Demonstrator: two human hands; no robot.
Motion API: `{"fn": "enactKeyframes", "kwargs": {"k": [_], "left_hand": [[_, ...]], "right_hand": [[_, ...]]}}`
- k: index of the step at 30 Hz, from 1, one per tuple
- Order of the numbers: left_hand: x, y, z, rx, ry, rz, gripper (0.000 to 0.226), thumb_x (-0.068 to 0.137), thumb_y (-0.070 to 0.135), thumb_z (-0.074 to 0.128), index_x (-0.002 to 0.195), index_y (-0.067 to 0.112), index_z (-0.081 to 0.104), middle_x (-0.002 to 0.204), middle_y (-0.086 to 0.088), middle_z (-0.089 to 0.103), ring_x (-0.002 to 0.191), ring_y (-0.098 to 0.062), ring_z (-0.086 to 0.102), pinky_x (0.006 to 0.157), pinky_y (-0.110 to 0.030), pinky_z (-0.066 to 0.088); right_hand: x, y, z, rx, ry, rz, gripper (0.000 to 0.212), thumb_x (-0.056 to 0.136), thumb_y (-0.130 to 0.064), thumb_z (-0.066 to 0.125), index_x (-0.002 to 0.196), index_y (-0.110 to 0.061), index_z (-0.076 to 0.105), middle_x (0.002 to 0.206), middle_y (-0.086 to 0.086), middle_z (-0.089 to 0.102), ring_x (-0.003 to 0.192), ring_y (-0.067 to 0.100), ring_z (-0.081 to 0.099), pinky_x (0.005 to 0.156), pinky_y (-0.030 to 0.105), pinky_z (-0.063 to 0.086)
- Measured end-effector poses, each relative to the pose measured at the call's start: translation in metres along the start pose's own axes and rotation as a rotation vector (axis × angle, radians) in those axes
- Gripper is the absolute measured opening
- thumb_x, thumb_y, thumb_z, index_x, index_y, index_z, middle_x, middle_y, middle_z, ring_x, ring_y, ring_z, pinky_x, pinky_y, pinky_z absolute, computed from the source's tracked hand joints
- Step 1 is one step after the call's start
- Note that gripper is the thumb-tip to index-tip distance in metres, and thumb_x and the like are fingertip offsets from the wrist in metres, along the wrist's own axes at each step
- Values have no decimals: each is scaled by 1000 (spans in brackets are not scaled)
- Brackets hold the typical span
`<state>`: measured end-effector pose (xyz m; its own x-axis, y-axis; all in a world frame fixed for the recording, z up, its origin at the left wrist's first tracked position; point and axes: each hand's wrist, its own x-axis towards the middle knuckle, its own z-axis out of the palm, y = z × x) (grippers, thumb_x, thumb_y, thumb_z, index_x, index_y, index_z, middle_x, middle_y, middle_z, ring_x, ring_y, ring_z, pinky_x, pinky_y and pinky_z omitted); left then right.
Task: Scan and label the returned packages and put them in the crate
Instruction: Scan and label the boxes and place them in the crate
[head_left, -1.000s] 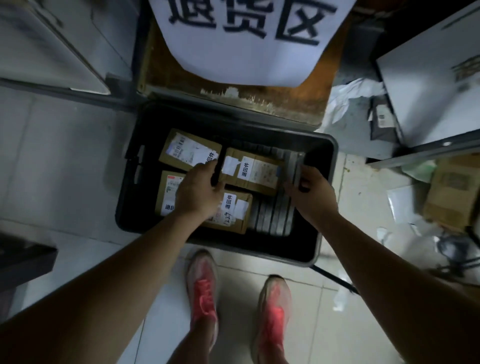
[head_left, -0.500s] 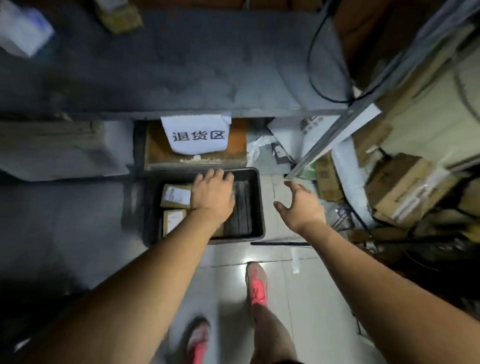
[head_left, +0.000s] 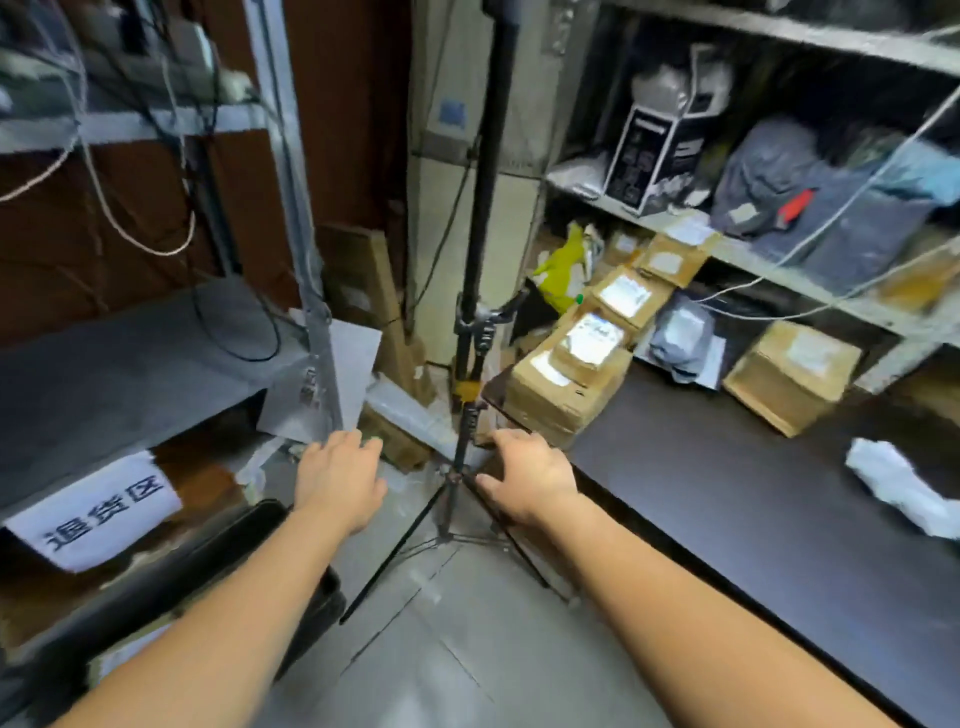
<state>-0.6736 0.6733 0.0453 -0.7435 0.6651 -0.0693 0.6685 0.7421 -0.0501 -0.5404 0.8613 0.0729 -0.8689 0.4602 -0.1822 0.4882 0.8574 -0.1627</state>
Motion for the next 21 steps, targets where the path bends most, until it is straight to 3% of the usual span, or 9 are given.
{"fn": "enactKeyframes", "kwargs": {"k": [10,15,21], "left_hand": [[14,228,-67,1,29,195,48,95,49,50,134,23,50,125,-3,56,120,-25,52,90,-40,47],[43,312,-94,27,48,269,39,94,49,49,120,20,56,118,-4,59,113,-27,55,86,-40,47],[103,403,-101,5,44,382,48,96,48,49,134,20,49,128,-5,53,123,-26,49,91,-40,44]], "right_hand": [[-87,229,-49,122,48,203,64,96,-51,56,151,-26,36,155,0,41,139,26,40,104,46,45],[-100,310,-69,138,74,279,62,96,-48,57,151,-26,37,154,1,43,139,26,41,105,45,45],[-86,394,-88,164,97,406,60,96,-47,57,149,-25,39,149,2,47,136,26,43,99,43,47]]}}
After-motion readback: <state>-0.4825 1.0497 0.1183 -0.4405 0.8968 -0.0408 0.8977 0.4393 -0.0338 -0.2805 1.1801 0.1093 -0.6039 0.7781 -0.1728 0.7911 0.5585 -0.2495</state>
